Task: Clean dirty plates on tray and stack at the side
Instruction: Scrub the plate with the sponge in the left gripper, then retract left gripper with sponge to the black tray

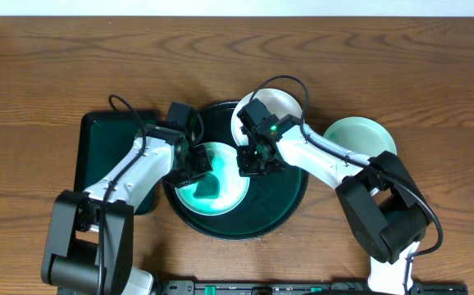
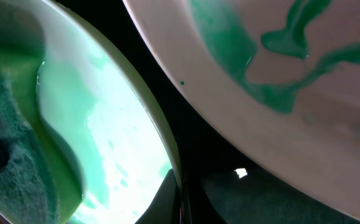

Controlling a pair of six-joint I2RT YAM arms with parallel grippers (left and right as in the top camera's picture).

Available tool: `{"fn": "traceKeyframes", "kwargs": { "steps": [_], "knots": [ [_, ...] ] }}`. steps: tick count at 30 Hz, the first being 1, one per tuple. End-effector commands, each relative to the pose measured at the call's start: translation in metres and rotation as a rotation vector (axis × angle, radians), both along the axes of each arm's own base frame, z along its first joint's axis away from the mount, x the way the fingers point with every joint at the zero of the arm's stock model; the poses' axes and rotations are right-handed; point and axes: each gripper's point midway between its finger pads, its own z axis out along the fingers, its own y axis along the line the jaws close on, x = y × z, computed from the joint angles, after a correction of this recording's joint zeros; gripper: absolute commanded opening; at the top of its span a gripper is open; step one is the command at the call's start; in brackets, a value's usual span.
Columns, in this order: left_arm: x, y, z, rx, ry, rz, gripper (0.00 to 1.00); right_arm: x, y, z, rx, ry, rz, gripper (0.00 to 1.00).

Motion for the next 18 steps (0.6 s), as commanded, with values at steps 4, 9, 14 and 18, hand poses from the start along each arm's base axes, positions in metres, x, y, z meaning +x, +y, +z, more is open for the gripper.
{"fn": "traceKeyframes", "kwargs": {
  "steps": [4,9,14,18],
  "knots": [
    [0.013,-0.038,0.009,-0.236,-0.116,-0.21,0.07,0.007,-0.002,-0.001,0.0,0.007,-0.026,0.01],
    [0.024,0.023,-0.01,0.083,-0.103,-0.024,0.07,0.007,-0.002,-0.001,0.0,0.007,-0.026,0.01],
    [-0.003,0.07,-0.015,0.327,0.011,0.126,0.07,0.007,-0.002,-0.001,0.0,0.007,-0.026,0.01],
    [-0.027,0.059,-0.016,0.276,0.11,0.11,0.07,0.007,-0.002,-0.001,0.0,0.007,-0.026,0.01]
  ]
}}
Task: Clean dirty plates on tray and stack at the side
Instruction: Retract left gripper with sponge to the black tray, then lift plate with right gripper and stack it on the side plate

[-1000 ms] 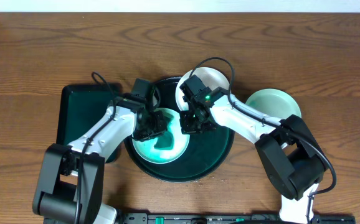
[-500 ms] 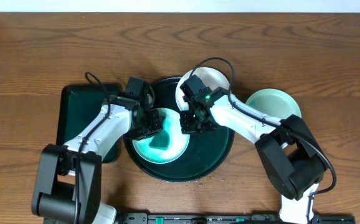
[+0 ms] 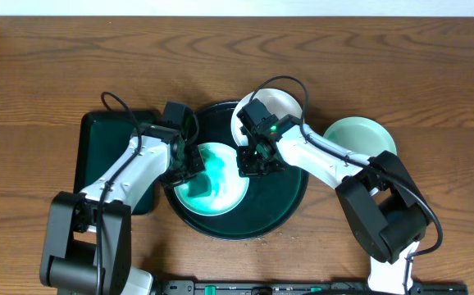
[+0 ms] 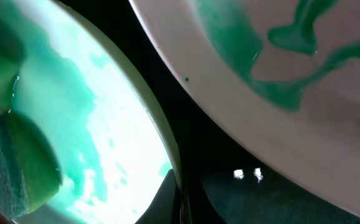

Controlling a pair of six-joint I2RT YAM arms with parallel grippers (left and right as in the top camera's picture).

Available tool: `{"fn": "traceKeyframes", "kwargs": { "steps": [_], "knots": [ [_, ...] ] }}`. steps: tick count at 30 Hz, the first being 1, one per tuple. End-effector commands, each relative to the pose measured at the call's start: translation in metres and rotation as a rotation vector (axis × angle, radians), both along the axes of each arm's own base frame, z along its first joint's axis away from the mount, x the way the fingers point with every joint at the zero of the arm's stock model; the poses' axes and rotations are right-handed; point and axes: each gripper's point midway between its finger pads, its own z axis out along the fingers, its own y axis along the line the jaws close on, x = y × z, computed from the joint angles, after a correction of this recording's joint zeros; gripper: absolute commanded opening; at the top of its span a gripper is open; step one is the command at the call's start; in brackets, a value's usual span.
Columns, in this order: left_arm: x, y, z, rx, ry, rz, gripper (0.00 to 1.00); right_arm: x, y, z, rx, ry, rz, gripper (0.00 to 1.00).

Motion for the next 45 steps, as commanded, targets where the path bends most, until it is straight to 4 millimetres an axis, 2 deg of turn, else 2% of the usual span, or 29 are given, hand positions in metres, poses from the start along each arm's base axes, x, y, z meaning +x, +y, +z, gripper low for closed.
{"fn": "traceKeyframes", "kwargs": {
  "steps": [1,4,8,9,12,16,20,27,30,34,40,42,44,45],
  "knots": [
    [-0.029,0.021,-0.013,0.106,0.114,0.055,0.07,0.008,-0.003,-0.001,-0.005,-0.001,-0.027,0.01],
    [-0.037,-0.01,-0.012,-0.047,0.142,-0.022,0.07,0.008,-0.002,-0.001,-0.003,0.001,-0.026,0.01],
    [-0.025,-0.065,0.005,-0.367,0.05,-0.218,0.07,0.008,-0.002,-0.001,-0.003,0.001,-0.026,0.01],
    [-0.019,-0.072,0.009,-0.413,0.019,-0.235,0.07,0.008,-0.002,-0.001,-0.003,0.001,-0.026,0.01],
    [0.004,-0.071,0.013,-0.433,-0.062,-0.211,0.07,0.008,-0.002,-0.001,-0.004,0.002,-0.026,0.01],
    [0.049,-0.048,0.033,-0.441,-0.164,-0.066,0.07,0.008,-0.002,-0.001,-0.003,0.001,-0.026,0.01],
    [0.072,-0.016,0.062,-0.399,-0.214,0.023,0.07,0.008,-0.002,-0.001,-0.004,0.001,-0.026,0.01],
    [0.078,0.057,0.117,-0.104,-0.29,0.136,0.07,0.007,-0.001,-0.009,-0.007,0.014,-0.024,0.01],
    [0.073,0.082,0.131,-0.005,-0.32,0.174,0.07,0.005,-0.001,-0.013,0.003,0.035,-0.024,0.01],
    [0.067,0.098,0.13,0.033,-0.304,0.202,0.07,0.006,-0.001,-0.013,0.007,0.035,-0.026,0.02],
    [0.065,0.118,0.114,0.067,-0.255,0.215,0.07,0.005,-0.001,-0.013,0.005,0.036,-0.018,0.15],
    [0.063,0.122,0.108,0.078,-0.232,0.2,0.07,0.004,-0.001,-0.013,0.009,0.042,-0.013,0.12],
    [0.06,0.126,0.105,0.079,-0.212,0.205,0.07,0.004,-0.001,-0.012,0.016,0.042,-0.004,0.01],
    [0.059,0.127,0.104,0.079,-0.208,0.21,0.08,0.005,0.0,-0.01,0.025,0.041,-0.002,0.01]
  ]
}}
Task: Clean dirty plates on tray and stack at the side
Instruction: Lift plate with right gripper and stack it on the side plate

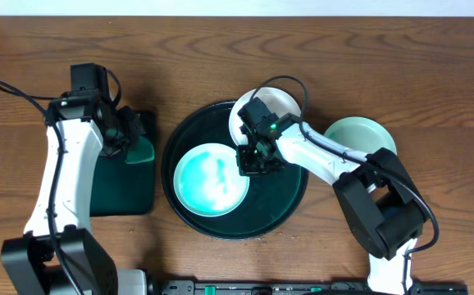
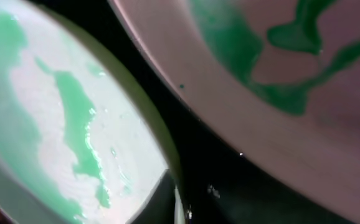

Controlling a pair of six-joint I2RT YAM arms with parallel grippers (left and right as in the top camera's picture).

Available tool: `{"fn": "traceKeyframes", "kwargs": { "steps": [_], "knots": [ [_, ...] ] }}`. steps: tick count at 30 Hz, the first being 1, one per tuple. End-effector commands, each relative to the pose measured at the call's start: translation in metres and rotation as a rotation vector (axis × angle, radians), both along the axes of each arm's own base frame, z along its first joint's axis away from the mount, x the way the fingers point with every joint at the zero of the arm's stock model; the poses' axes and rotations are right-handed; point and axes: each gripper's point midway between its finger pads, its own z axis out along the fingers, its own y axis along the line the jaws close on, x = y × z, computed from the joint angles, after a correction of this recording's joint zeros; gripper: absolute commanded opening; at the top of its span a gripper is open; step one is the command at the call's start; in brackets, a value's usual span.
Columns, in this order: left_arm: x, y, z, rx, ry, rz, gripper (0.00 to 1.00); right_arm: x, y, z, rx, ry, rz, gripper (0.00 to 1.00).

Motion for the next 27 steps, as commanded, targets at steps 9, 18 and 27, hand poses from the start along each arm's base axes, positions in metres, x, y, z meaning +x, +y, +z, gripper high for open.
{"fn": "traceKeyframes", "kwargs": {
  "steps": [9,18,27],
  "knots": [
    [-0.001,0.014,-0.001,0.038,0.01,-0.015,0.07,0.027,0.005,0.053,0.043,-0.203,0.153,0.01],
    [-0.001,0.014,-0.001,0.037,0.011,-0.014,0.07,0.058,-0.029,0.135,-0.266,-0.664,0.223,0.01],
    [-0.001,0.014,-0.001,0.037,0.01,-0.014,0.07,0.058,-0.038,0.212,-0.649,-1.061,0.25,0.01]
  ]
}}
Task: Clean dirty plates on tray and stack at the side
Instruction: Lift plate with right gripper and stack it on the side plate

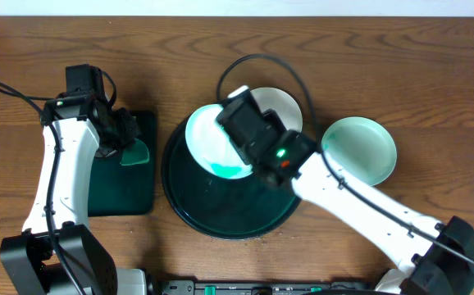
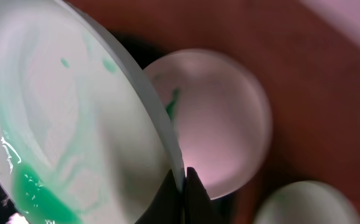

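My right gripper [image 2: 181, 180] is shut on the rim of a pale plate [image 1: 208, 139], holding it tilted above the round black tray [image 1: 221, 209]. Green liquid [image 2: 37, 193] has pooled at the plate's lower edge. A white plate [image 1: 284, 105] with green smears lies at the tray's back right. At the left, my left gripper [image 1: 125, 135] holds a green sponge [image 1: 137, 152] over a dark rectangular mat [image 1: 122, 192]. Its jaws are not plainly seen from overhead.
A clean pale green plate [image 1: 360, 147] sits on the wooden table right of the tray. The right arm's cable loops over the tray's back edge. Bare wood lies behind and in front of the tray.
My right gripper has lifted the scrubbed plate off the tray and tilted it, so the green liquid has run to its lower edge. The left arm with the sponge has barely moved.
At first my left gripper pressed the sponge into the plate in the tray while my right gripper held its rim. Later the sponge was over the mat at the left, and the plate lay flat and smeared. Now the plate is raised and tilted.
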Controlling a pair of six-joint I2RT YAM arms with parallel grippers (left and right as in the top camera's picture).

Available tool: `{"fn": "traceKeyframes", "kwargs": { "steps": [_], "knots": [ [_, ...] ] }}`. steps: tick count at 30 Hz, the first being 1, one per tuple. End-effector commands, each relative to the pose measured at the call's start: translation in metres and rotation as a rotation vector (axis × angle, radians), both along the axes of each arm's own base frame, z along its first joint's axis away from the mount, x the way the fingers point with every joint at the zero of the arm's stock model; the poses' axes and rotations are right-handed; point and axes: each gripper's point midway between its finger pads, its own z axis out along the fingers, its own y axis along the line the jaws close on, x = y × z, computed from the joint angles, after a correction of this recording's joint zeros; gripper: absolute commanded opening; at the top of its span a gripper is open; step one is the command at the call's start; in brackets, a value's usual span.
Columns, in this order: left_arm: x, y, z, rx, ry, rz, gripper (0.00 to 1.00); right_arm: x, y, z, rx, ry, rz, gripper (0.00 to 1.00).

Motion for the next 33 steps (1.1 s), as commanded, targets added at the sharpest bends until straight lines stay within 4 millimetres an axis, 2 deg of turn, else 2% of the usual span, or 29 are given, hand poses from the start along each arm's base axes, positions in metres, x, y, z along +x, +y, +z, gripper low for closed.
{"fn": "traceKeyframes", "kwargs": {
  "steps": [1,13,17,20,23,28,33],
  "knots": [
    [0.001,0.004,0.003,0.016,-0.004,-0.005,0.07,0.009,-0.017,0.041,-0.198,-0.236,-0.063,0.01],
    [0.001,0.004,0.003,0.016,-0.004,-0.005,0.07,-0.018,0.007,0.099,-0.378,-0.538,-0.08,0.01],
    [0.001,0.004,0.003,0.016,-0.004,-0.005,0.07,-0.018,0.012,0.105,-0.373,-0.561,-0.075,0.01],
    [0.001,0.004,0.003,0.016,-0.004,-0.005,0.07,-0.019,0.018,0.099,-0.353,-0.533,-0.037,0.01],
    [0.001,0.004,0.003,0.016,-0.004,-0.005,0.07,-0.02,0.025,0.082,-0.284,-0.459,0.011,0.01],
    [0.001,0.004,0.003,0.016,-0.004,-0.005,0.07,-0.023,0.035,0.038,-0.068,-0.205,0.065,0.01],
    [0.001,0.004,0.003,0.016,-0.004,-0.005,0.07,-0.015,0.037,0.018,0.147,0.001,0.063,0.01]
  ]
}}
